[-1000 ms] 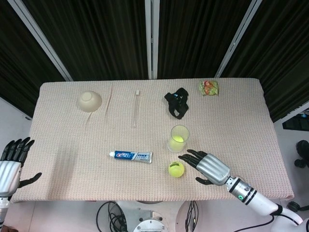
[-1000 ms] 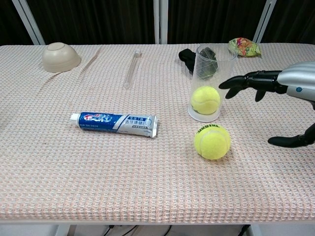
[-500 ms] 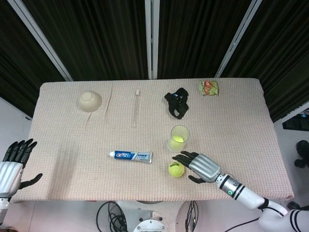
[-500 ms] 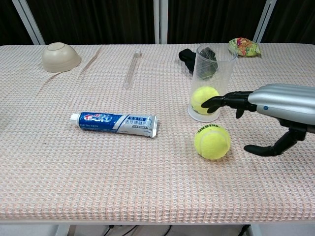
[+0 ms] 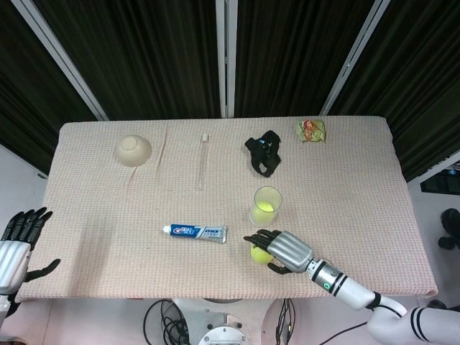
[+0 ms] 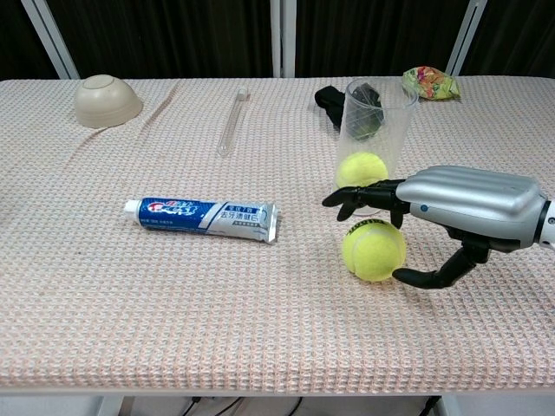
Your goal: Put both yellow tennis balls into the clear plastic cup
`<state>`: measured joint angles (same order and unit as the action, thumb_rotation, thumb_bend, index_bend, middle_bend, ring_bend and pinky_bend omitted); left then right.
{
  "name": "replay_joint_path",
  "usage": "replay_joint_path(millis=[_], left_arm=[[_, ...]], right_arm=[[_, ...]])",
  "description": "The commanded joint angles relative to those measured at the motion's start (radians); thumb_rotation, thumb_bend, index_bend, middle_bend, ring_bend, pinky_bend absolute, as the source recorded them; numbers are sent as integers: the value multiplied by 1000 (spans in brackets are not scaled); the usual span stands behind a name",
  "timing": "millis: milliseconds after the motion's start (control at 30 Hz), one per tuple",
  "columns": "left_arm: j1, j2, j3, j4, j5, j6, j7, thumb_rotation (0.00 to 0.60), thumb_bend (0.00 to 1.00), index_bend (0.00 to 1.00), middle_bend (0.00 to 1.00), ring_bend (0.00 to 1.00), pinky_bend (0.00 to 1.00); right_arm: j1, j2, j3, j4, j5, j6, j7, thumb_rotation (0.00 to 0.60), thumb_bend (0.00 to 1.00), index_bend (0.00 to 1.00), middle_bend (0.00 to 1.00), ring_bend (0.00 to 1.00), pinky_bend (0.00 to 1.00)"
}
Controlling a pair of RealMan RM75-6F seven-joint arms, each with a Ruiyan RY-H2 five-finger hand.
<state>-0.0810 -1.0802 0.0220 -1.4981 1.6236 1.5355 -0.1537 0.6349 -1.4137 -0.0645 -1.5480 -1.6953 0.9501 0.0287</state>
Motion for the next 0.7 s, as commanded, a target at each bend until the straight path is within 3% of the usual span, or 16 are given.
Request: replay_joint_path(millis=[33, 200, 400, 533, 700], left_arm=[[-2, 4, 3, -4, -4, -10, 0, 600, 170, 15, 0, 0, 0], [-3, 8, 2, -9, -8, -14, 1, 600, 170, 15, 0, 0, 0], [0, 8, 0, -11, -8, -7, -7, 600, 178, 15, 0, 0, 0], [2, 7, 0, -9, -7, -3, -6, 600, 179, 15, 0, 0, 0], [1, 7, -1, -8, -6, -3, -6, 600, 178, 15, 0, 0, 0]], right_arm=[[-1, -12, -1, 10, 12, -8, -15, 600, 363, 159, 215, 192, 424], [-6, -27, 2, 20, 26, 1, -44, 600, 378, 272, 287, 274, 498], [-28, -51, 10, 40, 3, 80, -52, 600, 420, 510, 452, 427, 630], [-32, -23, 13, 16, -16, 118, -41, 600, 421, 534, 466, 439, 635], [-34, 65, 43, -92, -52, 201, -36, 600, 420, 534, 466, 439, 634]])
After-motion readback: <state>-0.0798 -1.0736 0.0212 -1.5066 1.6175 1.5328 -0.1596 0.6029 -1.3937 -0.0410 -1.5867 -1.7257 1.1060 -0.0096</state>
